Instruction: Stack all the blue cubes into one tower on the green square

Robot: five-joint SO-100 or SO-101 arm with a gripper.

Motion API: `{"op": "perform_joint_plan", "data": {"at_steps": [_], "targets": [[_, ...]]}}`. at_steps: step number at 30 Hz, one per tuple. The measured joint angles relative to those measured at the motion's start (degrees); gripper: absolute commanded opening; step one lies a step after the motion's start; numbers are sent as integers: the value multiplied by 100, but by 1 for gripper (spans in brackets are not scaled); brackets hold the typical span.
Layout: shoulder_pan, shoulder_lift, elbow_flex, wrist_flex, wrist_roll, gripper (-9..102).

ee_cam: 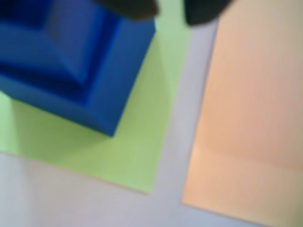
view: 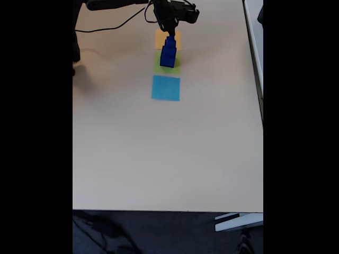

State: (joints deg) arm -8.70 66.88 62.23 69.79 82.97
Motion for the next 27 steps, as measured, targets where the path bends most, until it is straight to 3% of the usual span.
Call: {"op": "perform_joint_plan", "data": {"at_steps": [27], "targets": [[-185, -378, -1547, 26, -976, 0]]}}
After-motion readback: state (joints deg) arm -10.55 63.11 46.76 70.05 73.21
